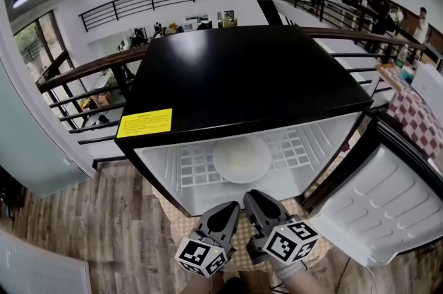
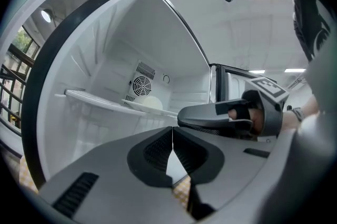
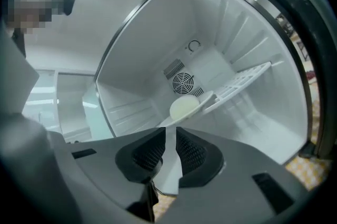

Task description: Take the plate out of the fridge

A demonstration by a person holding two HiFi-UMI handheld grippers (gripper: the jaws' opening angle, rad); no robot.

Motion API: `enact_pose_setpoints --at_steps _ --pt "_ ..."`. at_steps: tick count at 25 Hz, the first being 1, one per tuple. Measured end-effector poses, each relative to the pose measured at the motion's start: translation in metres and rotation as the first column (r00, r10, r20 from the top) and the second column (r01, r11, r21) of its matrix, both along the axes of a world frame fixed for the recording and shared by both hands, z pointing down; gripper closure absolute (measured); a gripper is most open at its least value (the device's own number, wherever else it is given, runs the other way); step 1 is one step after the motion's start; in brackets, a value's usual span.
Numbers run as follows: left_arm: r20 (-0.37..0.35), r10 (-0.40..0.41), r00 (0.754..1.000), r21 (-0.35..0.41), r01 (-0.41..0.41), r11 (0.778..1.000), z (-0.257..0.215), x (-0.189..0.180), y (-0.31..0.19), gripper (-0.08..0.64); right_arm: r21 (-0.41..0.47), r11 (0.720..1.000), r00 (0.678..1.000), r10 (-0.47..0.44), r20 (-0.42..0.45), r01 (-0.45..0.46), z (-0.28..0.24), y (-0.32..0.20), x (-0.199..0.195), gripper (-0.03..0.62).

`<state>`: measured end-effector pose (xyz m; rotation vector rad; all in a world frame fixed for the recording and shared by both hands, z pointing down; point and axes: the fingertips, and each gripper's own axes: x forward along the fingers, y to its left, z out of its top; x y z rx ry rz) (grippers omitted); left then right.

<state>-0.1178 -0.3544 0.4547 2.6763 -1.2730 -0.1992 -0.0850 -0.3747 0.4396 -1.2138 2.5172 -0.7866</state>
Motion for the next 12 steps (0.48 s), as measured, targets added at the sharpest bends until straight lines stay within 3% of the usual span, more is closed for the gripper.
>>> enact_pose_setpoints --at_steps 4,12 --pt "-0.001 0.009 1.0 -0.007 -0.009 1.0 0.001 0.001 -0.006 0.549 -0.123 0.992 0.98 0.057 0.19 -0.034 -0.004 -0.013 0.01 0.538" --pt "-0.006 0.024 1.0 -0.001 -0.024 1.0 0.0 0.0 -0.013 0.549 -0.239 0.97 0.913 0.137 0.384 -0.045 -0.009 -0.032 0.016 0.506"
